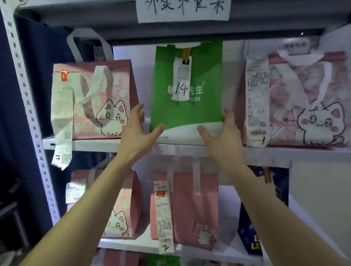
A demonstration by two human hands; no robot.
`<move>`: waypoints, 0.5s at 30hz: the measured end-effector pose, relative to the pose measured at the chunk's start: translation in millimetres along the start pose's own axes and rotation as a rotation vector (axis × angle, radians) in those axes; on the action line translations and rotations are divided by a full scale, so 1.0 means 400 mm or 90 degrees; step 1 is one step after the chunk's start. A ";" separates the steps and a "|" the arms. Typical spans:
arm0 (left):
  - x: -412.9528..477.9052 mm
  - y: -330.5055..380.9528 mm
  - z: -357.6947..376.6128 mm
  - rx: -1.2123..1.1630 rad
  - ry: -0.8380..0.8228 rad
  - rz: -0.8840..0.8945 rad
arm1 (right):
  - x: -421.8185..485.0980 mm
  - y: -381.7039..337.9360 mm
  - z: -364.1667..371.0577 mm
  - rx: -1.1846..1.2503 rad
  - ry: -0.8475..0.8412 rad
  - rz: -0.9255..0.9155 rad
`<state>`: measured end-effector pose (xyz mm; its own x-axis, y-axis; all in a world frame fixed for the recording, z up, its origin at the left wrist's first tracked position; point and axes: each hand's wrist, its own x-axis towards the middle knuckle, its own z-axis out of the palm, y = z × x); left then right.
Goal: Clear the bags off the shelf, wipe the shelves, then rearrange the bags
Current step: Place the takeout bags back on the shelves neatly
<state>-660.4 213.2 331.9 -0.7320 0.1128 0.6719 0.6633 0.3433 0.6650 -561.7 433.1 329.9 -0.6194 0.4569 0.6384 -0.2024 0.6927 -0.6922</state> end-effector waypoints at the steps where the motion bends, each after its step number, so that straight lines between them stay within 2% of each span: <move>1: 0.013 -0.006 0.004 -0.020 -0.029 -0.005 | 0.001 -0.002 0.012 0.030 -0.016 0.047; 4: 0.018 -0.033 0.030 -0.018 -0.091 0.008 | -0.003 -0.006 0.034 0.036 -0.023 0.095; 9: 0.000 -0.075 0.054 -0.070 -0.036 0.053 | -0.017 -0.014 0.033 0.051 0.000 0.126; 15: -0.043 -0.064 0.034 -0.151 0.010 0.063 | -0.063 -0.028 0.017 0.059 0.028 0.081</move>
<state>-666.9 215.1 299.0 -0.6599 0.1195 0.7418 0.7514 0.1021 0.6519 -548.8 410.1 319.2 -0.6113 0.5631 0.5561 -0.1946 0.5742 -0.7953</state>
